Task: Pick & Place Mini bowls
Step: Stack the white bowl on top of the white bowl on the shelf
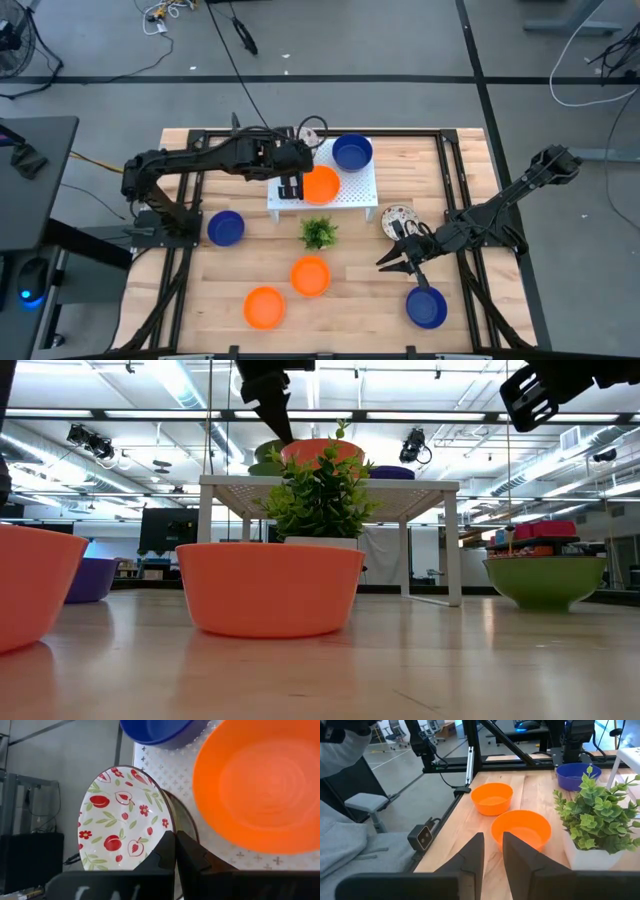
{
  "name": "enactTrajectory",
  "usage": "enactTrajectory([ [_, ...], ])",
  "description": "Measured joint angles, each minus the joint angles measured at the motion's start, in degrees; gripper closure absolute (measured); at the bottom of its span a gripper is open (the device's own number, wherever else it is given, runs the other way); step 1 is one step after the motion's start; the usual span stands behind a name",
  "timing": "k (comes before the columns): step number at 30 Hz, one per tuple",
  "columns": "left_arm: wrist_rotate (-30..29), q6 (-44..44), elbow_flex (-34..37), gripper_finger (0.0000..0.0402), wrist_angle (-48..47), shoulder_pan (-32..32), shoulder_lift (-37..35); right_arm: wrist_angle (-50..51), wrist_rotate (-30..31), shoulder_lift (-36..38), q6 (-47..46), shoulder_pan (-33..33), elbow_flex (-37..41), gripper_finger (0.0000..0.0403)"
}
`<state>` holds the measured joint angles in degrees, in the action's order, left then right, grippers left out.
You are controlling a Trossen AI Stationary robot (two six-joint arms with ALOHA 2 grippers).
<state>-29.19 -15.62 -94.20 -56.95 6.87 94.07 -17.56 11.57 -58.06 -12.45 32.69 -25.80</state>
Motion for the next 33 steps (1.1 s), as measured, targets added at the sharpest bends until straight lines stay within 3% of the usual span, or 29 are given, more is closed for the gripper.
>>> enactTrajectory([
  [33,2.5,4.92,-0.08,0.0372,-3.45,1.0,3.16,0.15,0.0,0.0,-0.39,-0.02,0.0,0.0328],
])
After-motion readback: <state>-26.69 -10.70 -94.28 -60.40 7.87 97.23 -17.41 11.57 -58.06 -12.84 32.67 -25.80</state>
